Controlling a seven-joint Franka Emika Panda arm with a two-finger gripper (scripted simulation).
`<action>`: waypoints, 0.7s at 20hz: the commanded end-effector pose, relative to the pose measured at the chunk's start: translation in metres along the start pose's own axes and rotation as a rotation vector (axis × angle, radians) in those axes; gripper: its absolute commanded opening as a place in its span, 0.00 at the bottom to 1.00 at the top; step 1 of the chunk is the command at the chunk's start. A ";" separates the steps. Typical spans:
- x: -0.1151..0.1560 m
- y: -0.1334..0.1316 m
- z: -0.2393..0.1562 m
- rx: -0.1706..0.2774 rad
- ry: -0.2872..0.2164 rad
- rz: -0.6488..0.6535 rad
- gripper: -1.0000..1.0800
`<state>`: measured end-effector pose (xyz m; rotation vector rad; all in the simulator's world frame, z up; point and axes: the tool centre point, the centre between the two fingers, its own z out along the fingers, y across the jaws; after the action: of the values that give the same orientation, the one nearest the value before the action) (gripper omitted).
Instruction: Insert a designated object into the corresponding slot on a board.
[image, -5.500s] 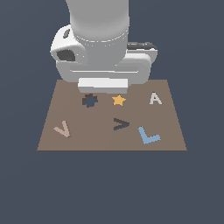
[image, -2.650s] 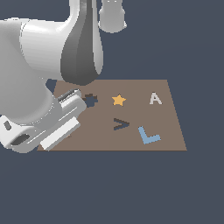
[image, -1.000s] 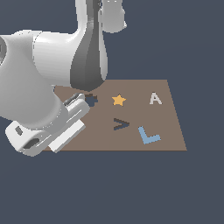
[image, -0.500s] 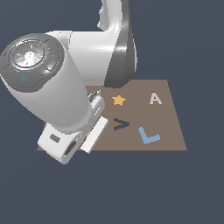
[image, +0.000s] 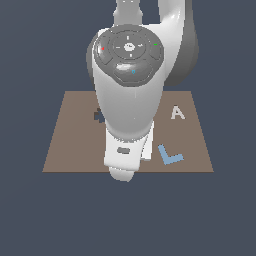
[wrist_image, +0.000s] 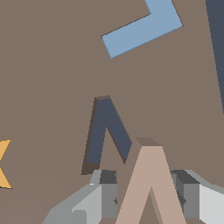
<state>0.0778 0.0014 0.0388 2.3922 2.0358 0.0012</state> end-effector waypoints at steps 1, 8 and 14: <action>0.013 -0.009 -0.001 -0.001 -0.001 -0.065 0.00; 0.029 -0.023 -0.001 0.000 -0.001 -0.146 0.00; 0.029 -0.023 0.004 0.000 0.000 -0.147 0.00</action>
<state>0.0602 0.0337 0.0379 2.2365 2.2045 0.0019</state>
